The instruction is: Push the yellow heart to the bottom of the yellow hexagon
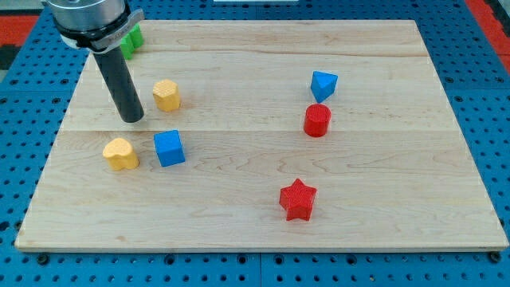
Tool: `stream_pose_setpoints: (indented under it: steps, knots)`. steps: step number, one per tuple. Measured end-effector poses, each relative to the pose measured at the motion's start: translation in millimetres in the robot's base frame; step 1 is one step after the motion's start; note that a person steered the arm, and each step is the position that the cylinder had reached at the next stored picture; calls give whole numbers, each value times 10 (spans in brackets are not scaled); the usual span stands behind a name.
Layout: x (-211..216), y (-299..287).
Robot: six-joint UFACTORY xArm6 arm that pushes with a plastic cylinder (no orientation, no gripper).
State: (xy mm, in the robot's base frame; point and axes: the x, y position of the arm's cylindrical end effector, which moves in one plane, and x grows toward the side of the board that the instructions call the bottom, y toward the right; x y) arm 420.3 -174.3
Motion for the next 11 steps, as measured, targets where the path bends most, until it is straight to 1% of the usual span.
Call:
stream_pose_setpoints:
  steps: [1,2,3,4,5,6,7,8,9,10,11]
  knots:
    - [-25,683]
    - [-314,719]
    - [-166,33]
    - [-8,86]
    - [394,-770]
    - [991,-702]
    - [1231,228]
    - [766,170]
    - [761,-305]
    - [956,-614]
    - [722,-136]
